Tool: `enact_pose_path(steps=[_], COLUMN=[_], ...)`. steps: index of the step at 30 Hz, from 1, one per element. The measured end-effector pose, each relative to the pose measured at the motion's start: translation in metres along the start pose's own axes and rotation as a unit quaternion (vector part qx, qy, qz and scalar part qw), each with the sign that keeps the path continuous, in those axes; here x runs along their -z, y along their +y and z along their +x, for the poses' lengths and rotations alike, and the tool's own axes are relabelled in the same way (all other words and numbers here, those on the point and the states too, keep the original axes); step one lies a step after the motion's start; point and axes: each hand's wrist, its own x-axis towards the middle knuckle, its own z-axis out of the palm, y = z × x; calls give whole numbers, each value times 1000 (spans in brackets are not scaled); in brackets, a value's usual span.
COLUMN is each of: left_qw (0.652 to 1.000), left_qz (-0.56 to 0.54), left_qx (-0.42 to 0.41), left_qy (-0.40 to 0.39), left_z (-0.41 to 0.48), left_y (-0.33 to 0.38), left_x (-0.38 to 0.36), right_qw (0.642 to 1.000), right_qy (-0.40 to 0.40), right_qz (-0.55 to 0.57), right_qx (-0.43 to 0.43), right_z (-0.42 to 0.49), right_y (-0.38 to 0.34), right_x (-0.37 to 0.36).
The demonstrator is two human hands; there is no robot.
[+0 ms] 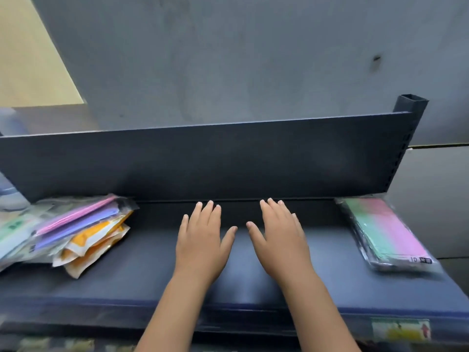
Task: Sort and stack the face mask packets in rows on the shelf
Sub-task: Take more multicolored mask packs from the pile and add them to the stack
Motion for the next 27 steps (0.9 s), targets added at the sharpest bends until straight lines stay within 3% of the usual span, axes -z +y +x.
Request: enact_pose_path(steps=[13, 21, 27], left_qw=[995, 992, 996], left_qz=[-8, -25, -7], left_qx=[53, 22, 8], left_qy=[79, 123, 93], left_z=[12, 4, -1], left_y=[-125, -284, -413], left_x=[47, 83, 103], right_qw=[992, 986, 988], right_qy=[-55, -35, 19], right_qz=[102, 156, 154], right_qx=[49, 53, -2], right_z=[28, 23, 21], right_y=[-113, -259, -358], right_x=[-71, -150, -214])
